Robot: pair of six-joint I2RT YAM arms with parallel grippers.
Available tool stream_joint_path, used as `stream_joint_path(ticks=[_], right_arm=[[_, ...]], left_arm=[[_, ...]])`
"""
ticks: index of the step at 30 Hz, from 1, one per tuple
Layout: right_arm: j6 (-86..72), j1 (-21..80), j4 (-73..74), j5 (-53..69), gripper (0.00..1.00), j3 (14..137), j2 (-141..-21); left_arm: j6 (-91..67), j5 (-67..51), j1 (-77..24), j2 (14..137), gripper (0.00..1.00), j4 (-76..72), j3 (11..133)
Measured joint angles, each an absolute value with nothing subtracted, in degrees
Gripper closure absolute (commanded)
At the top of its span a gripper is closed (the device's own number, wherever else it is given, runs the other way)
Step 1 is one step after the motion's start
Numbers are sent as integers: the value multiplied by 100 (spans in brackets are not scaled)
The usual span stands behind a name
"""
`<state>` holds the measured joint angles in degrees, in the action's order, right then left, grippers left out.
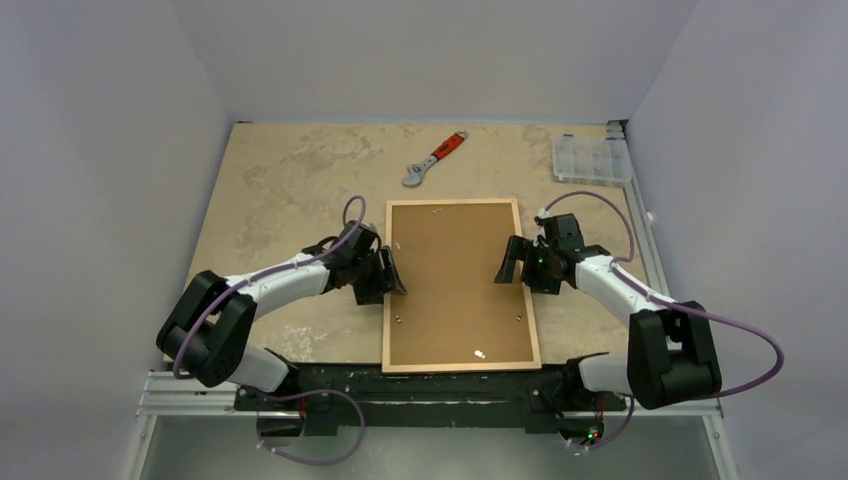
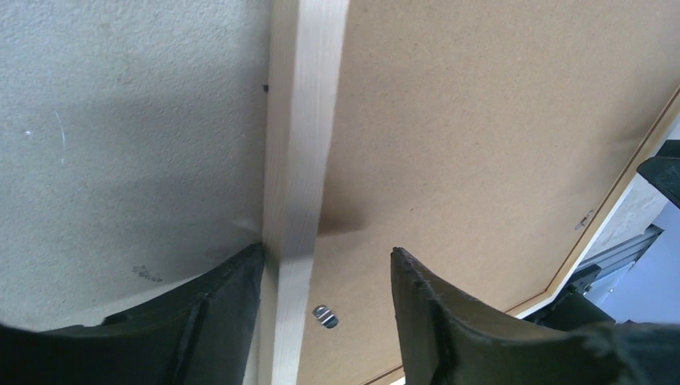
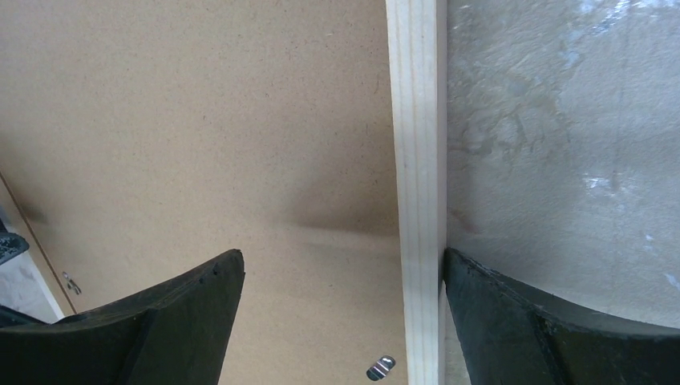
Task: Put the photo into the frame
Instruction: Place the photo frame item in the photo frame, then install the photo frame at the center of the board.
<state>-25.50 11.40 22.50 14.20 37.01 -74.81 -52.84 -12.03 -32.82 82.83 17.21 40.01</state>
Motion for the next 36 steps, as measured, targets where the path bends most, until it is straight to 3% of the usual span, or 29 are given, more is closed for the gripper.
stream_joint_path(ticks=[7,21,28,36], right_arm=[[-2552,1238,2283,1450,8,3717,-7483],[-2550,1247,2355,1564,9,3699,-7382],[-2547,1247,2346,1640,10,3684,-7382],[-2545,1247,2303,1664,10,3653,-7382]], left_arm=[[-5122,-652,-3688,8202,29,2571,4305],[-5653,561,-4807,7644,34,3395,4287],[-5815,993,-5118,8180,51,3693,4530],[-5902,1118,-5148,8232,80,3798,4598]])
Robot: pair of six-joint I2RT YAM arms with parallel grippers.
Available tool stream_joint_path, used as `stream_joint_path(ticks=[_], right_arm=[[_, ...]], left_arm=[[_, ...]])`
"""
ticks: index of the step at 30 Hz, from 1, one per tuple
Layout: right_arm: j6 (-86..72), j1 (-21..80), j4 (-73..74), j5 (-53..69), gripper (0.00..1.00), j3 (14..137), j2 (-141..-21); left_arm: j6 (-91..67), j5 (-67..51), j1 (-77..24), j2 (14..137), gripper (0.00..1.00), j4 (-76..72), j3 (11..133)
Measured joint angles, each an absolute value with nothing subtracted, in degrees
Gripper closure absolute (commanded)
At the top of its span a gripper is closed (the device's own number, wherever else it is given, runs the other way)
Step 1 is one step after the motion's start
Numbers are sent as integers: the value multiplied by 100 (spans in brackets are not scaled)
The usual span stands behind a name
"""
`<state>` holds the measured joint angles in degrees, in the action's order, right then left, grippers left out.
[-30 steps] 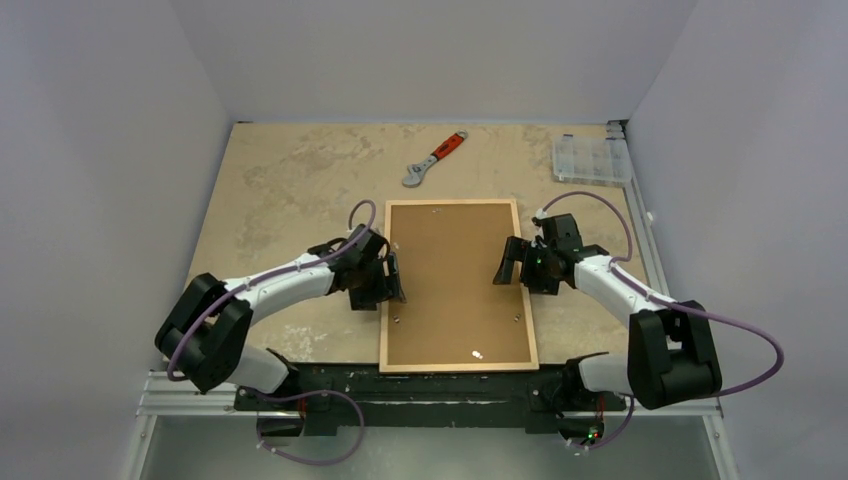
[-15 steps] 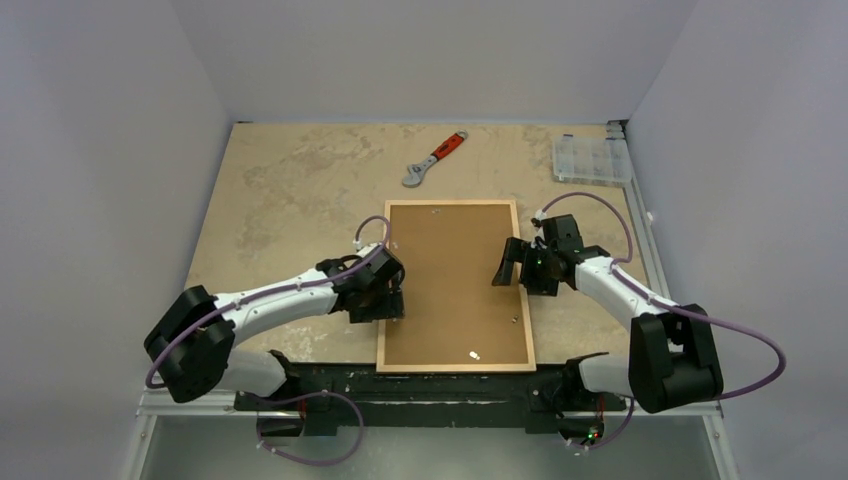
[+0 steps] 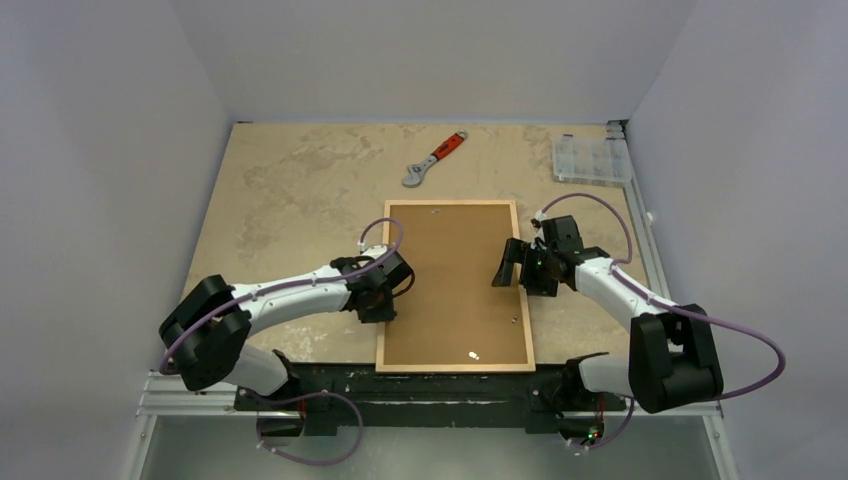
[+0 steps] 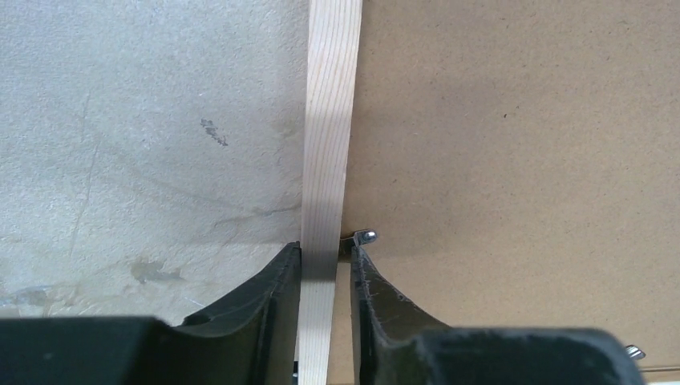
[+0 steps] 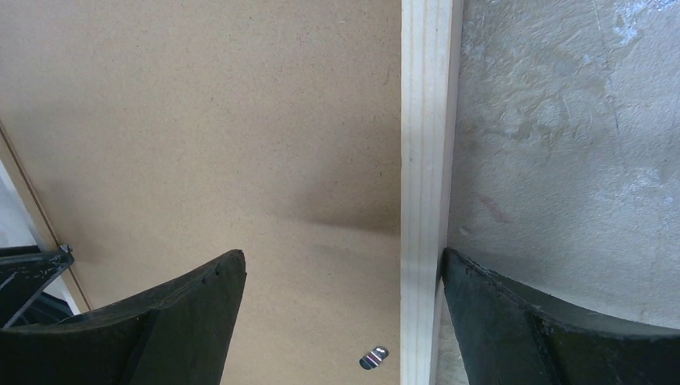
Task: Put the photo into the frame
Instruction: Install the photo frame at the center of the board.
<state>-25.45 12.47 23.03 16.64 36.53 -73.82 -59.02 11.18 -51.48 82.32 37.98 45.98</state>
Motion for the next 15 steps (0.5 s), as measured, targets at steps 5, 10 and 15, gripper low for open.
stream_joint_path(ticks=[5,10,15], right_arm=[[-2541,1245,2263,1688,10,3625,-7382],[-2526,1240,2237,1706,11,3605,-7382],[-2512,1236,2237,1717,10,3603,-7382]], left_arm=[[-5900,1155,-5151,8191,88,3785,4560],[-5892,1146,-5151,8134,94,3719,4508],[-5878,1140,-5151,8023,44,3634,4418]])
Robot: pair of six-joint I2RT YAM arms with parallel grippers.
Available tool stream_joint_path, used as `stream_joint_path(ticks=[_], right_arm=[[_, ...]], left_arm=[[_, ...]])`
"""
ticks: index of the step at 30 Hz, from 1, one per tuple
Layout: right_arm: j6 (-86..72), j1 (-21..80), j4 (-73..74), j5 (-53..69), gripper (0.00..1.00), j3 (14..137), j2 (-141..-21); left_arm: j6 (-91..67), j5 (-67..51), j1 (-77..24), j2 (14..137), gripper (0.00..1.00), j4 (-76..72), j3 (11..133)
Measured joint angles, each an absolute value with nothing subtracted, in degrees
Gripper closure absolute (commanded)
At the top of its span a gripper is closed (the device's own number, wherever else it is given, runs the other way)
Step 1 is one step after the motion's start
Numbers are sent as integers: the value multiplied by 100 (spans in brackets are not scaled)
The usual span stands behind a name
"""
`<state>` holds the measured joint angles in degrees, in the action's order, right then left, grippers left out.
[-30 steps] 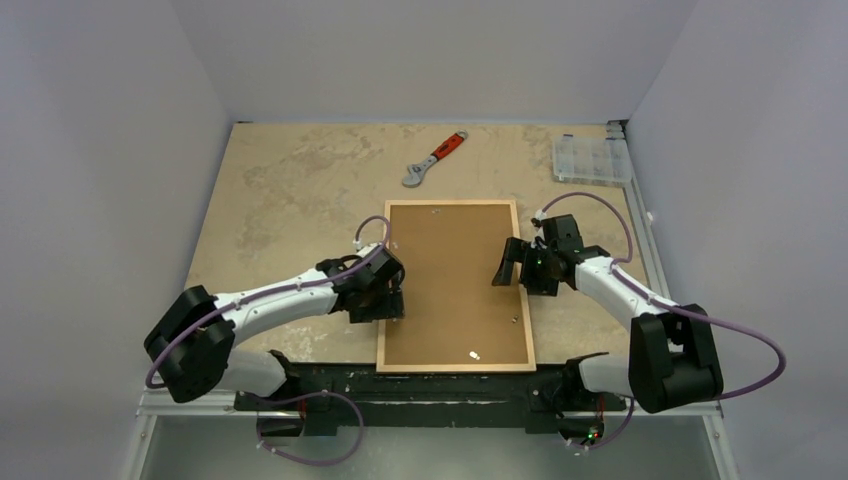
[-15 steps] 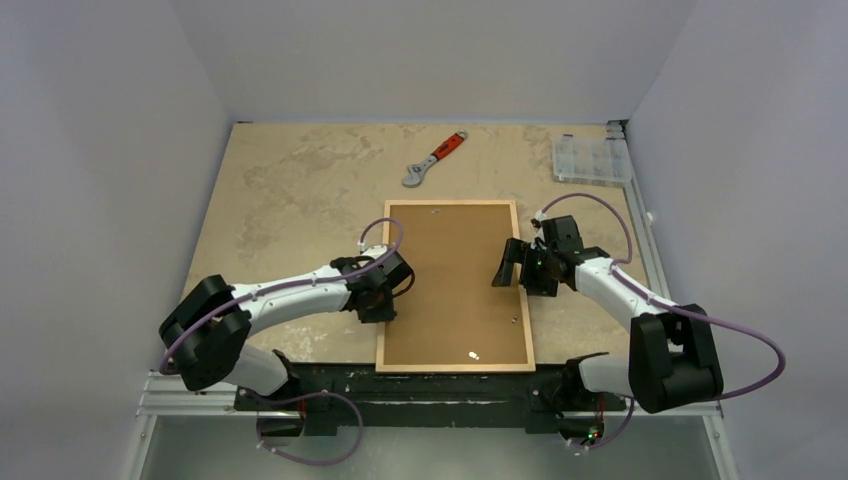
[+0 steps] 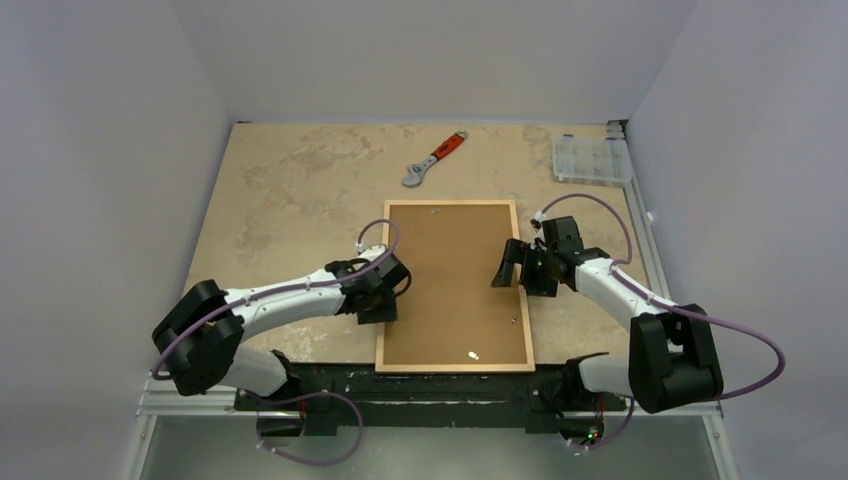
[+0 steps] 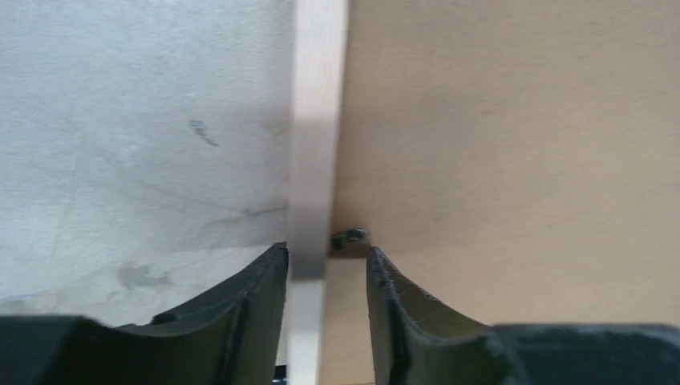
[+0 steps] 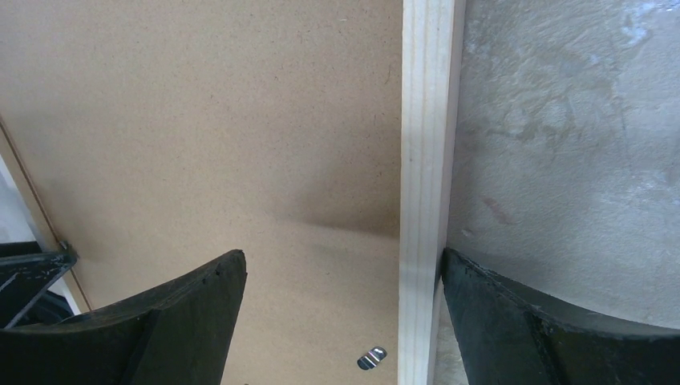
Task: Put the photo into the frame
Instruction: Install the photo frame at the center of the board.
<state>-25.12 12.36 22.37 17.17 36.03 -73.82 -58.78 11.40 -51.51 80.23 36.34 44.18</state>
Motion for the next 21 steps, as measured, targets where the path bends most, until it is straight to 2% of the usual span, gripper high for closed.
stream_joint_path(ticks=[2,3,13,21], right_arm=[[-2504,1236,2233,1758,10,3603,-7382],[-2504,1238,2231,1780,10,3601,-7382],[-2556,1345,2182,1879,10,3581,-7389],[-2836,2086,1927,1691,10,3909,-7881]], left_arm=[[-5872,1105,-5151,7937,28,3472,4362],[-5894,1090,-5151,7896,27,3380,4348],[-5911,626,-4648,7328,25,2322,3612],[-5833,644,-4091,6901,24,2602,3415]])
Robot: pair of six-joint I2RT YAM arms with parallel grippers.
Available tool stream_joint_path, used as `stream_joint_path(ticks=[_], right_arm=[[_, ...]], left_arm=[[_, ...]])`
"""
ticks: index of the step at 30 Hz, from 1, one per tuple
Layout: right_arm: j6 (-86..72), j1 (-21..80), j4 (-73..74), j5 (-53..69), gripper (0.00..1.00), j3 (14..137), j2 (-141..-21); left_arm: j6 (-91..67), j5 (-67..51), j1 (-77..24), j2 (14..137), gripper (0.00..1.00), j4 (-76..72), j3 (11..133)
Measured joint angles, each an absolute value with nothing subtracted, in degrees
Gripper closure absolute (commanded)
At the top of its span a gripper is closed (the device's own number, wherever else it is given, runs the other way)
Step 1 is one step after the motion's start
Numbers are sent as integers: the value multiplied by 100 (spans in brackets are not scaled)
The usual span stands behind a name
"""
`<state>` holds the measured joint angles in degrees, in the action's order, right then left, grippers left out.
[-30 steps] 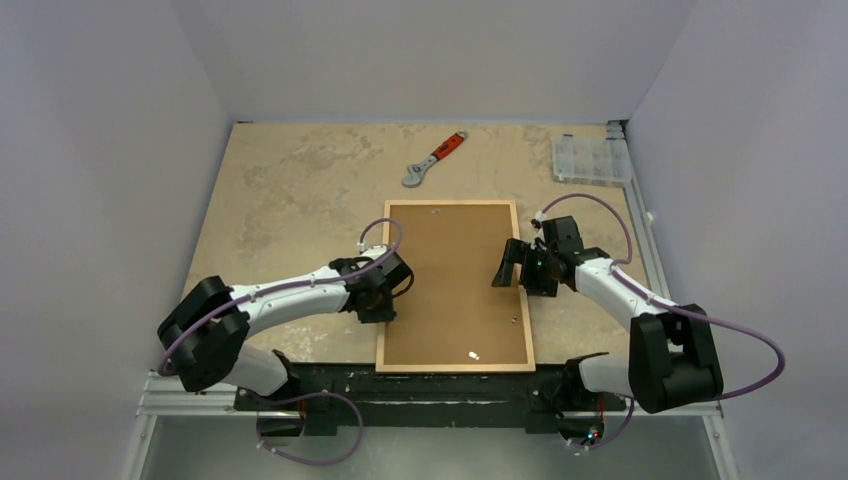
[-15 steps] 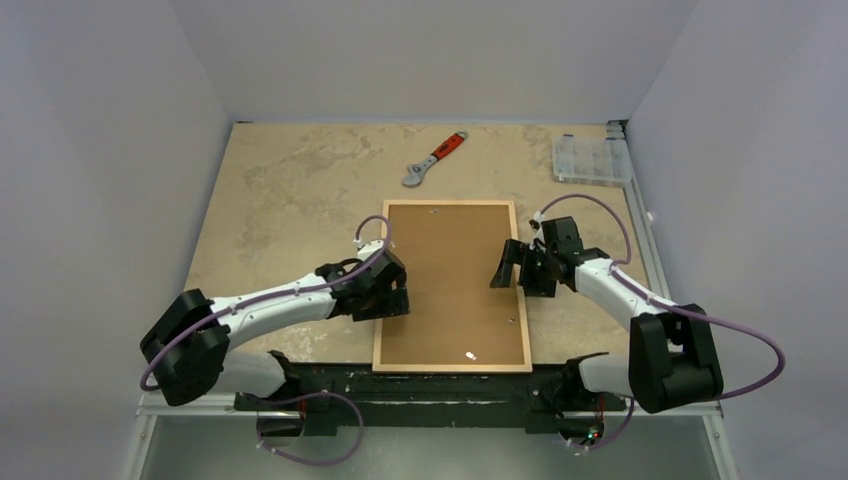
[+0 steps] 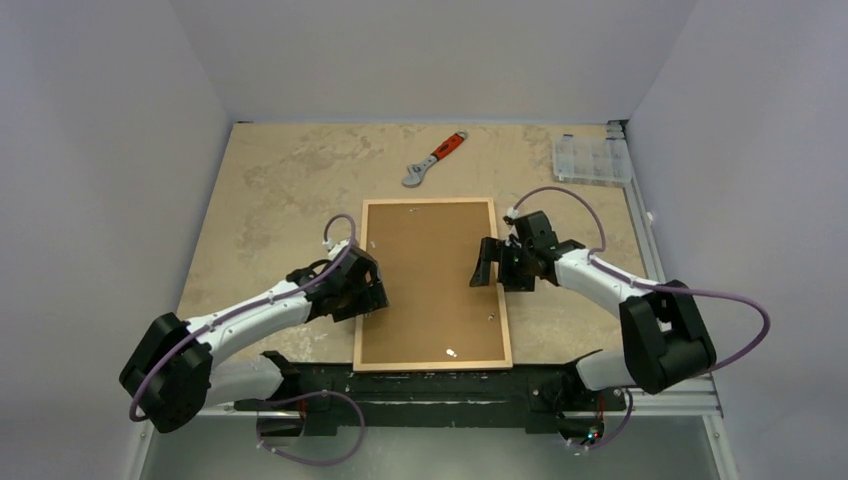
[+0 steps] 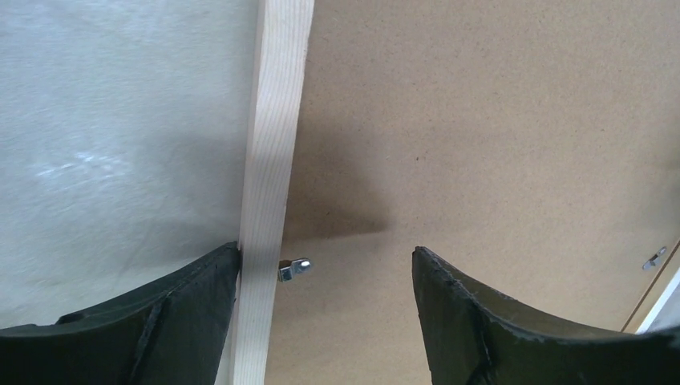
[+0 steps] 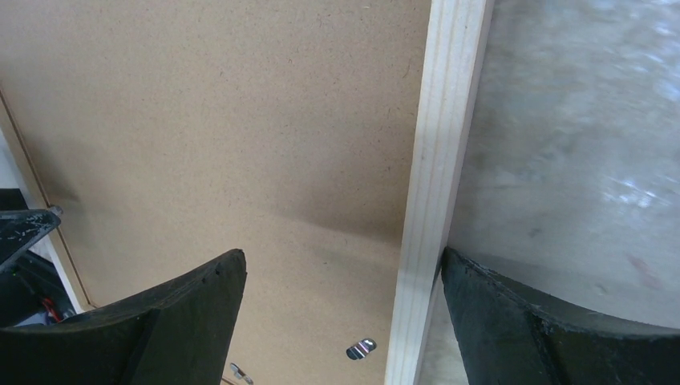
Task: Put the photo into the frame
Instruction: Install the photo frame at the center of the board.
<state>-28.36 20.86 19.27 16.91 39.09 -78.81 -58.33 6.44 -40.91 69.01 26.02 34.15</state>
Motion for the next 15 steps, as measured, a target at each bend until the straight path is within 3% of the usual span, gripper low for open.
stream_joint_path(ticks=[8,15], right_arm=[[-2895,2453,1894,1553,7,4112,-8084],[-2808,2515,2423,1284,9,3977,-7572]], left_arm=[[-5795,869,-4014,6403,22,3096,3398],[-5798,930,-4014,6438,22,3148,3400]])
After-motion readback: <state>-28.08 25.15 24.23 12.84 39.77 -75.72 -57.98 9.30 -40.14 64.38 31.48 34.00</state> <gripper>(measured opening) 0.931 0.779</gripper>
